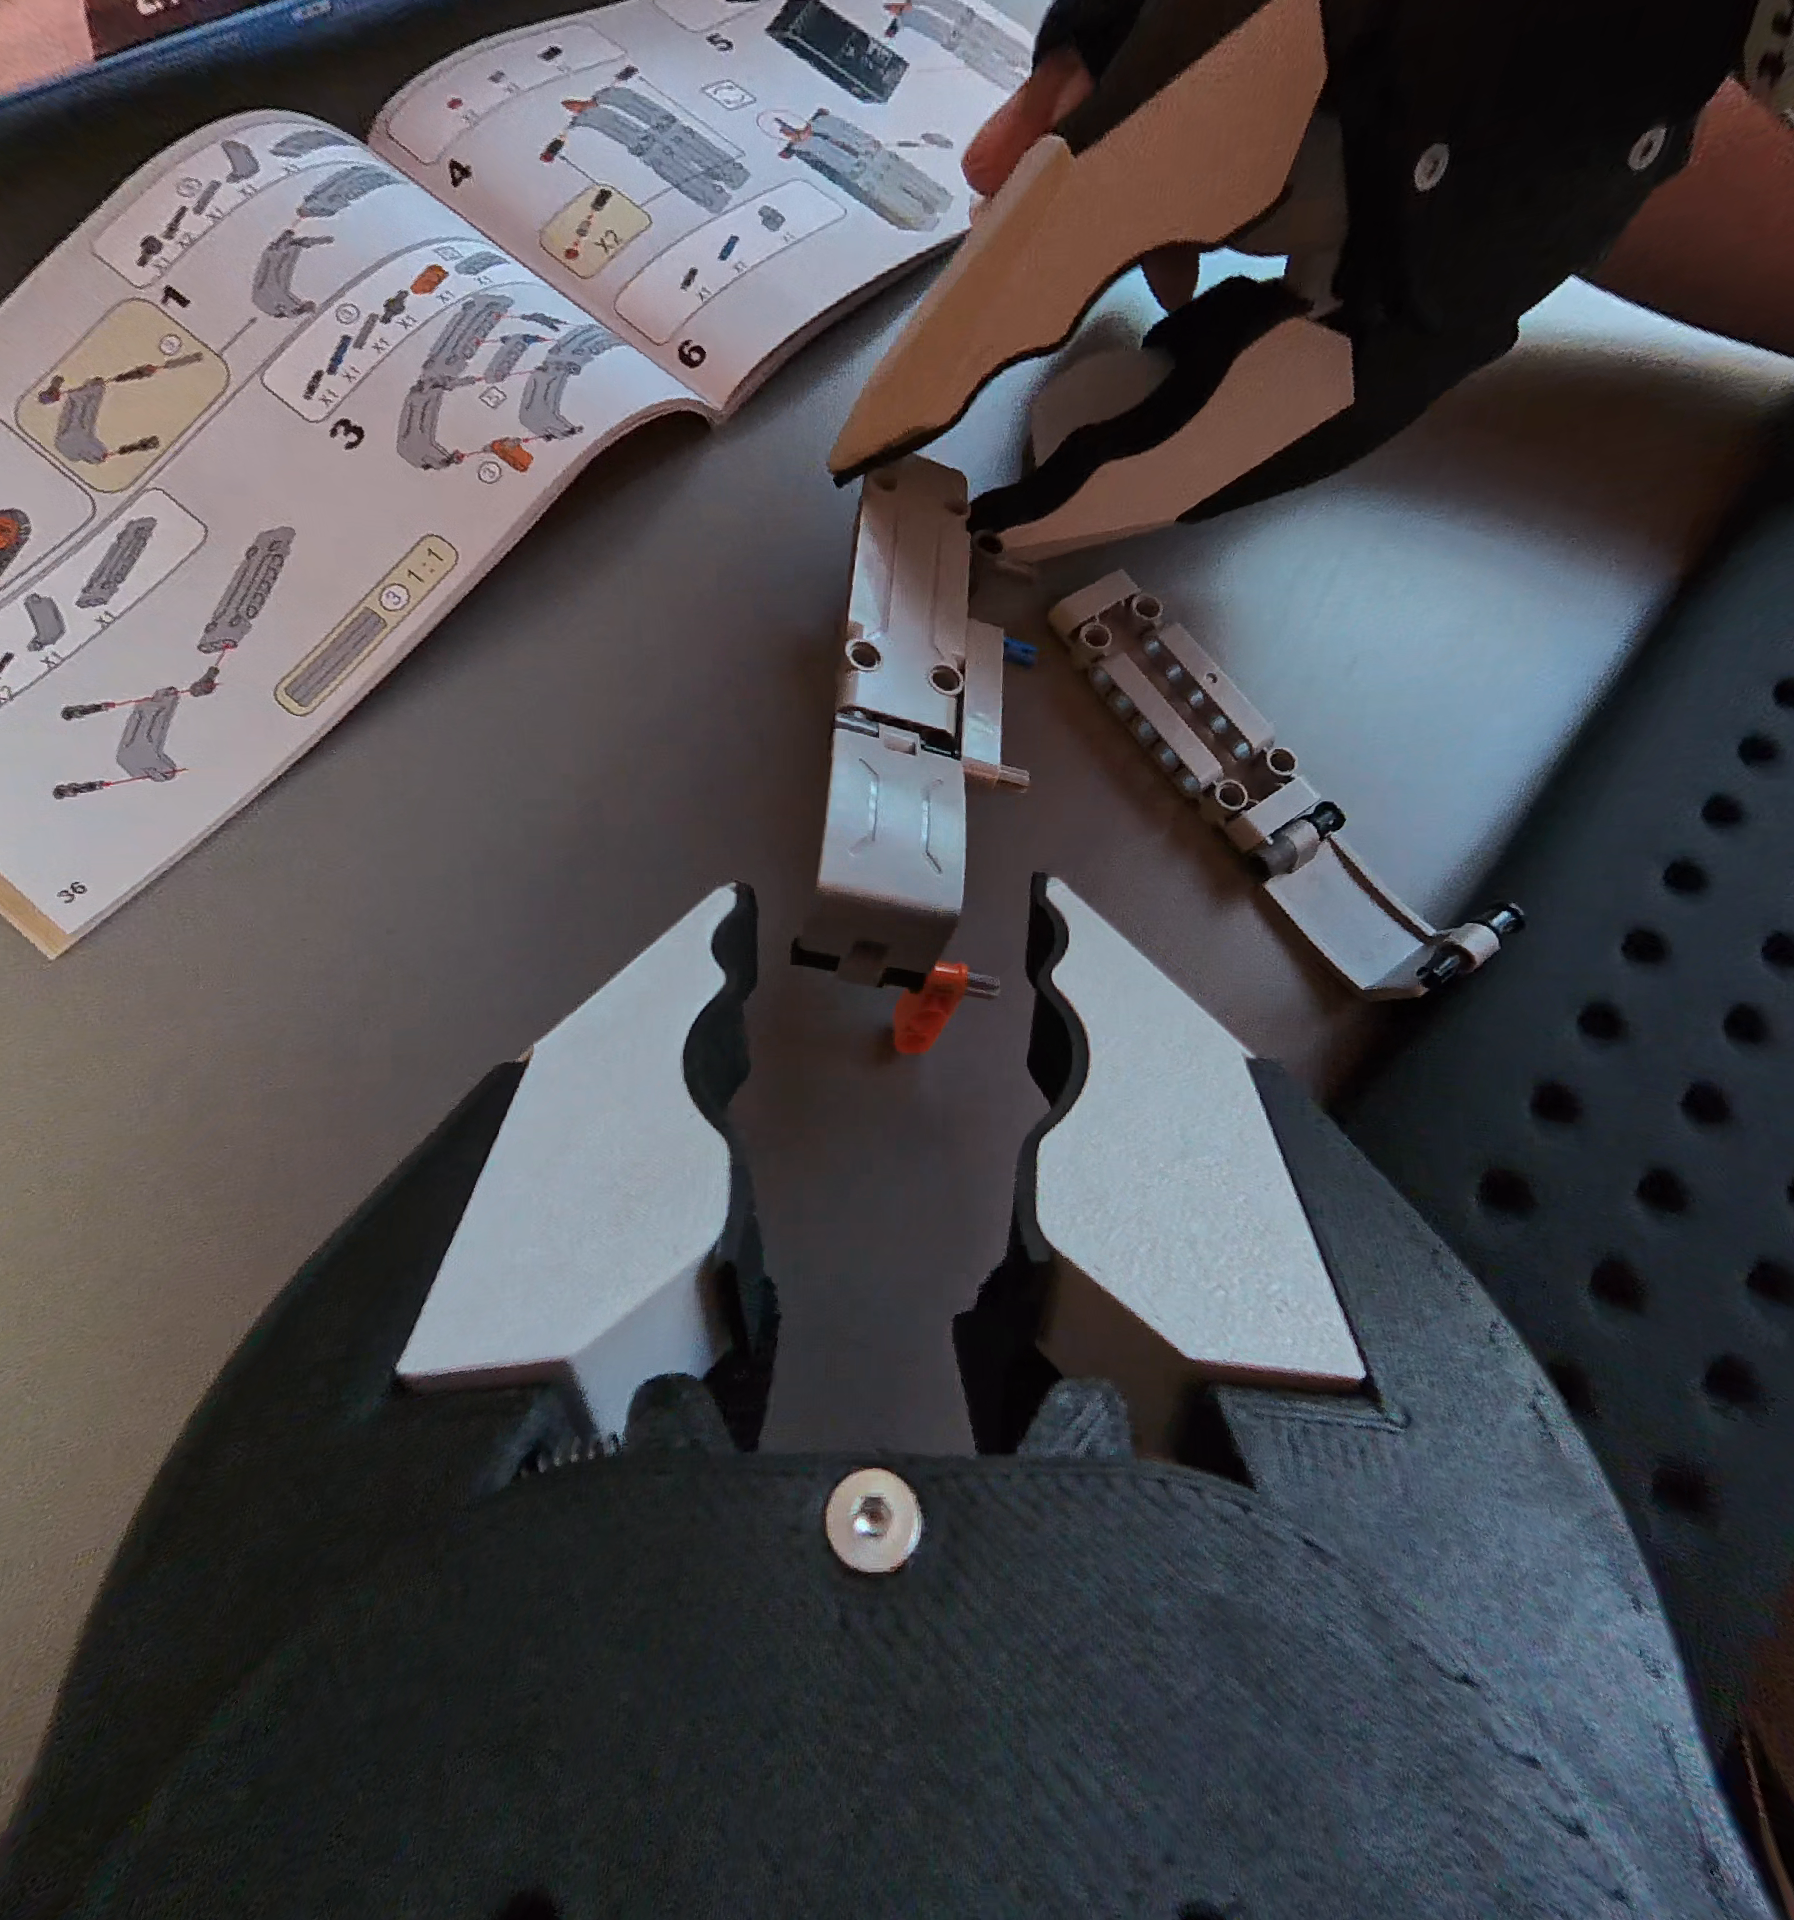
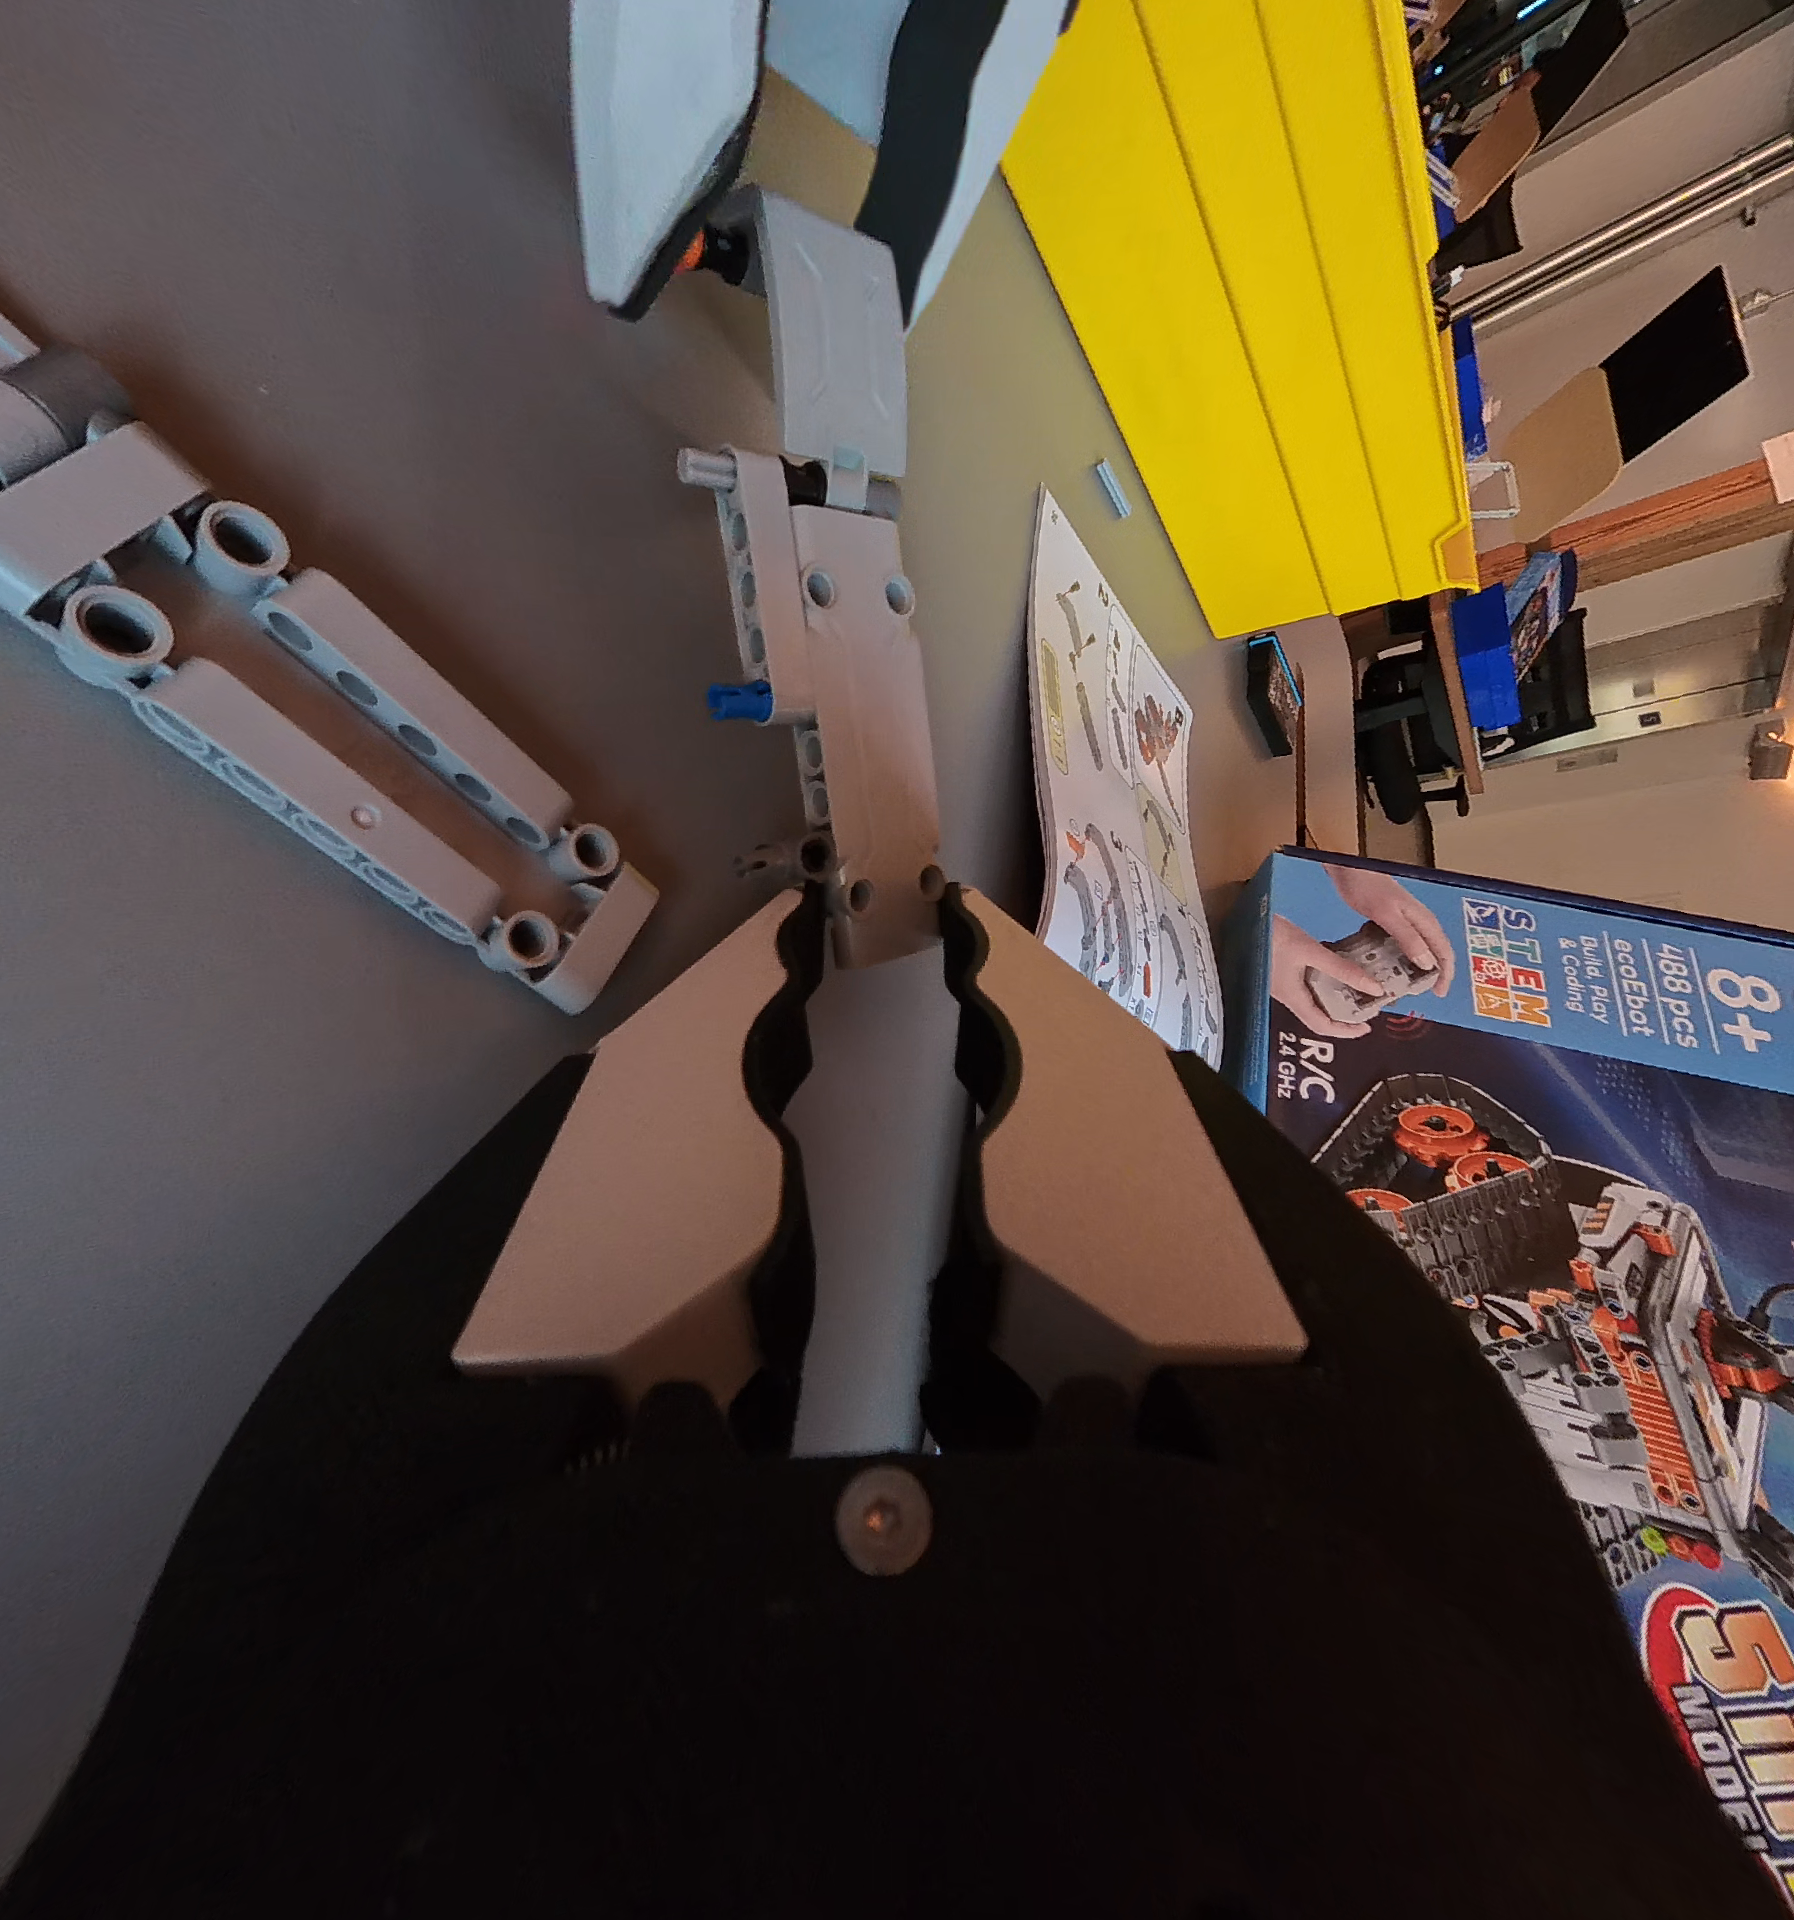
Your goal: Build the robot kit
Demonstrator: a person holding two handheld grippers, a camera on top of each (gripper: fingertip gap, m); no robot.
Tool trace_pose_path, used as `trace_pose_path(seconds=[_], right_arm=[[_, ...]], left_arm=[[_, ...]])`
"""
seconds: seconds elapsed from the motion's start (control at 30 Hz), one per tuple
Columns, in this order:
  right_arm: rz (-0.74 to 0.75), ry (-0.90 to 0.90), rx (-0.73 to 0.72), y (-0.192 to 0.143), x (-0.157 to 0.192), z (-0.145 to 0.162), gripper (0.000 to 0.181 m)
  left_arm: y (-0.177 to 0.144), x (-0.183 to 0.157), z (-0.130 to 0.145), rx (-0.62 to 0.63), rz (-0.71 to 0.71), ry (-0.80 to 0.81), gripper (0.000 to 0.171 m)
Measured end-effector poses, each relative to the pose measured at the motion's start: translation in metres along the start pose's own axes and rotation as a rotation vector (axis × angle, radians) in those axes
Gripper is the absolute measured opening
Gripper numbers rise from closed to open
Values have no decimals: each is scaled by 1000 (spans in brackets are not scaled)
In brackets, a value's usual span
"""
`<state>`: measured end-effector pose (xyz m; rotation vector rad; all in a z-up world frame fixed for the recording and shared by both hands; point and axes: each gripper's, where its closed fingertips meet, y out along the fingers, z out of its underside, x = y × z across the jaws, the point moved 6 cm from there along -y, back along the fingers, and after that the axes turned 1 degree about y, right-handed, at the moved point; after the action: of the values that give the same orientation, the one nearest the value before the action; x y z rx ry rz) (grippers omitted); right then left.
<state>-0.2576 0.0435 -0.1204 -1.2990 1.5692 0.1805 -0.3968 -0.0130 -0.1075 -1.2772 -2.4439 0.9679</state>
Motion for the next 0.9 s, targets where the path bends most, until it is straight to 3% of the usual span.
trace_pose_path(seconds=[0.23,0.9], right_arm=[[1,17,-5,1,0,0,21],[37,26,43,-2,-6,9,27]], left_arm=[[10,1,6,43,-68,64,35],[4,5,9,61,-67,-34,35]])
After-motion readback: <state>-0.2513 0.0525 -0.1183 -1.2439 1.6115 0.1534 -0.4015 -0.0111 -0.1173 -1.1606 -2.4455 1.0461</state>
